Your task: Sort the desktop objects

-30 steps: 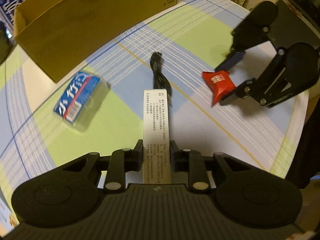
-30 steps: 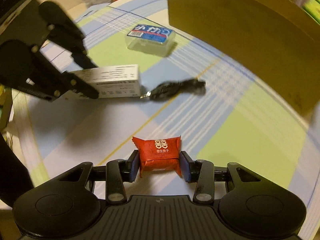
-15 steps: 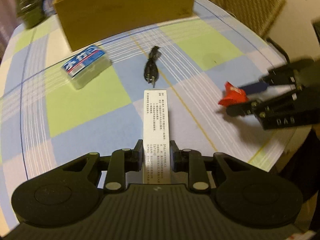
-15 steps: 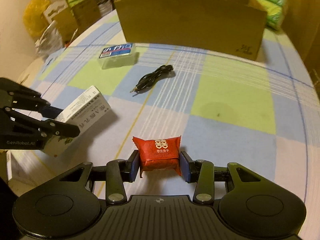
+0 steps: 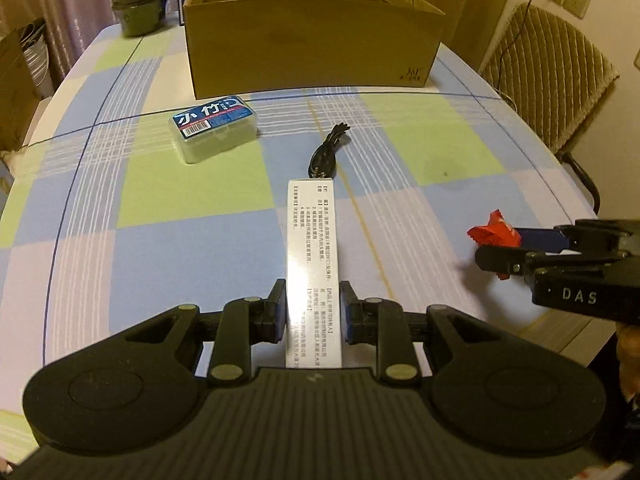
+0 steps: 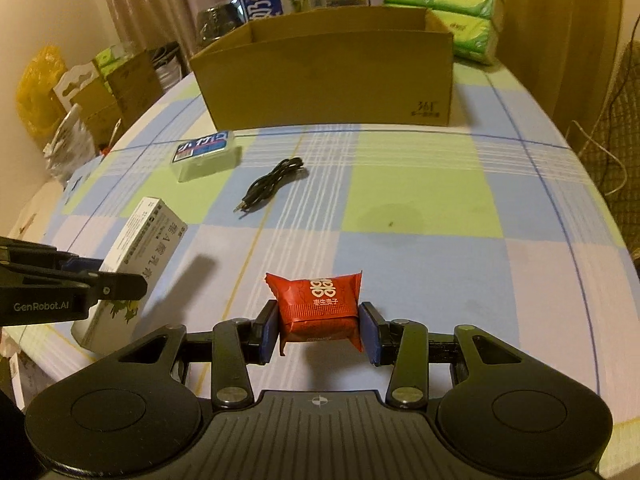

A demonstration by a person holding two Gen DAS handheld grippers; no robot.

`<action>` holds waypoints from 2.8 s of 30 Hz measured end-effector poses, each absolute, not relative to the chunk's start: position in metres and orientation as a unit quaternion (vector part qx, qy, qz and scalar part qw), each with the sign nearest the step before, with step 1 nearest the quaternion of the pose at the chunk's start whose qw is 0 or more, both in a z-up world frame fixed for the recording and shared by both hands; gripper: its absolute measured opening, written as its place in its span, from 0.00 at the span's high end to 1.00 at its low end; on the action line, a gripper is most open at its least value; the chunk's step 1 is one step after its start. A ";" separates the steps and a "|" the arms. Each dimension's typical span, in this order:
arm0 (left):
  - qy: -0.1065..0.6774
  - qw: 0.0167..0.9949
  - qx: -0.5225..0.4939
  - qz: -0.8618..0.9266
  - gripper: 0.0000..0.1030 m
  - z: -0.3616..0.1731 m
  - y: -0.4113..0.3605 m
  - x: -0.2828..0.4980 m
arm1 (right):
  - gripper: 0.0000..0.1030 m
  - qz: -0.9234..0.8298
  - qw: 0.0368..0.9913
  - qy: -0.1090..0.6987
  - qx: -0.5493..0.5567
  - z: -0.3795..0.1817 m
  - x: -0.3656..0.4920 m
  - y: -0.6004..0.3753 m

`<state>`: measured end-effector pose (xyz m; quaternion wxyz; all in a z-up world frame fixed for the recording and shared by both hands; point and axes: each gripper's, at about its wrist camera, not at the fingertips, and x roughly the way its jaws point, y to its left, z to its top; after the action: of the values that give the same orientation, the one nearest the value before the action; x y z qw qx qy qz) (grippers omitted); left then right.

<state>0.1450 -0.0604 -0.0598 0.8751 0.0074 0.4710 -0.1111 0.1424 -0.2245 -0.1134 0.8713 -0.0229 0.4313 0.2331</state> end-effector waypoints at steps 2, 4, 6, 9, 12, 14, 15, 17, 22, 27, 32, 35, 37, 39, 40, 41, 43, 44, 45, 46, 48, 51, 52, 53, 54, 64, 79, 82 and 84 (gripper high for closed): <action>0.472 0.875 0.002 -0.110 0.79 -0.060 -0.064 0.141 | 0.62 0.230 0.875 0.426 -0.022 -0.111 0.139 -0.226; 0.473 0.875 -0.001 -0.107 0.79 -0.060 -0.066 0.137 | 0.62 0.229 0.877 0.423 -0.019 -0.109 0.136 -0.227; 0.474 0.874 -0.007 -0.105 0.79 -0.059 -0.068 0.134 | 0.62 0.228 0.877 0.422 -0.017 -0.106 0.133 -0.228; 0.475 0.874 -0.013 -0.100 0.79 -0.056 -0.071 0.128 | 0.62 0.226 0.879 0.420 -0.011 -0.100 0.129 -0.231; 0.474 0.875 -0.018 -0.097 0.79 -0.052 -0.073 0.123 | 0.62 0.222 0.882 0.416 -0.005 -0.091 0.126 -0.236; 0.473 0.876 -0.022 -0.095 0.79 -0.048 -0.075 0.119 | 0.62 0.219 0.885 0.412 -0.005 -0.085 0.124 -0.239; 0.473 0.876 -0.025 -0.095 0.79 -0.046 -0.076 0.118 | 0.62 0.219 0.885 0.411 -0.003 -0.083 0.124 -0.240; 0.471 0.877 -0.026 -0.095 0.79 -0.042 -0.078 0.116 | 0.62 0.217 0.887 0.409 -0.002 -0.078 0.122 -0.241; 0.466 0.879 -0.028 -0.097 0.79 -0.031 -0.083 0.113 | 0.62 0.214 0.890 0.403 -0.001 -0.066 0.120 -0.245; 0.464 0.880 -0.028 -0.099 0.79 -0.020 -0.086 0.110 | 0.62 0.207 0.893 0.400 0.000 -0.056 0.120 -0.250; 0.457 0.883 -0.026 -0.101 0.79 -0.008 -0.088 0.110 | 0.62 0.198 0.896 0.398 -0.001 -0.047 0.120 -0.254; 0.453 0.885 -0.024 -0.102 0.79 -0.001 -0.088 0.110 | 0.62 0.194 0.896 0.399 -0.006 -0.042 0.120 -0.256; 0.452 0.886 -0.022 -0.102 0.79 0.003 -0.088 0.111 | 0.62 0.192 0.897 0.398 -0.008 -0.040 0.120 -0.258; 0.450 0.887 -0.021 -0.103 0.79 0.006 -0.088 0.110 | 0.62 0.191 0.898 0.397 -0.010 -0.038 0.120 -0.260; 0.449 0.887 -0.020 -0.103 0.79 0.007 -0.088 0.110 | 0.62 0.190 0.898 0.396 -0.012 -0.037 0.120 -0.260; 0.449 0.887 -0.020 -0.103 0.79 0.008 -0.088 0.111 | 0.62 0.190 0.898 0.396 -0.013 -0.036 0.121 -0.261; 0.448 0.888 -0.020 -0.102 0.79 0.009 -0.088 0.111 | 0.62 0.190 0.898 0.398 -0.011 -0.036 0.121 -0.262; 0.448 0.888 -0.019 -0.103 0.79 0.010 -0.088 0.111 | 0.62 0.189 0.898 0.397 -0.011 -0.035 0.122 -0.263; 0.447 0.888 -0.019 -0.103 0.79 0.011 -0.088 0.111 | 0.62 0.189 0.898 0.397 -0.011 -0.034 0.123 -0.264; 0.447 0.888 -0.019 -0.103 0.79 0.011 -0.088 0.112 | 0.62 0.189 0.898 0.396 -0.010 -0.033 0.123 -0.265; 0.446 0.889 -0.019 -0.104 0.79 0.013 -0.088 0.113 | 0.62 0.189 0.899 0.395 -0.010 -0.031 0.126 -0.265; 0.444 0.890 -0.019 -0.106 0.79 0.015 -0.089 0.116 | 0.62 0.190 0.900 0.392 -0.010 -0.027 0.129 -0.263; 0.443 0.890 -0.019 -0.106 0.79 0.016 -0.089 0.117 | 0.62 0.190 0.901 0.390 -0.010 -0.026 0.130 -0.262; 0.442 0.890 -0.019 -0.107 0.79 0.017 -0.089 0.118 | 0.62 0.190 0.901 0.389 -0.009 -0.025 0.131 -0.261; 0.442 0.891 -0.019 -0.107 0.79 0.017 -0.089 0.120 | 0.62 0.191 0.902 0.388 -0.008 -0.024 0.132 -0.260; 0.433 0.896 -0.025 -0.102 0.79 0.025 -0.079 0.130 | 0.62 0.200 0.904 0.378 -0.007 -0.016 0.147 -0.245; 0.430 0.897 -0.030 -0.102 0.79 0.027 -0.078 0.151 | 0.62 0.200 0.906 0.374 -0.004 -0.015 0.172 -0.238; 0.429 0.897 -0.029 -0.105 0.79 0.027 -0.080 0.157 | 0.62 0.198 0.907 0.372 -0.007 -0.013 0.178 -0.239; 0.428 0.897 -0.029 -0.106 0.79 0.028 -0.081 0.161 | 0.62 0.197 0.908 0.371 -0.008 -0.013 0.182 -0.239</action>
<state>0.1612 -0.0815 0.0278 0.8971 -0.0292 0.4279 -0.1059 0.1818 -0.2394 -0.0126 0.9076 -0.0077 0.3709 0.1967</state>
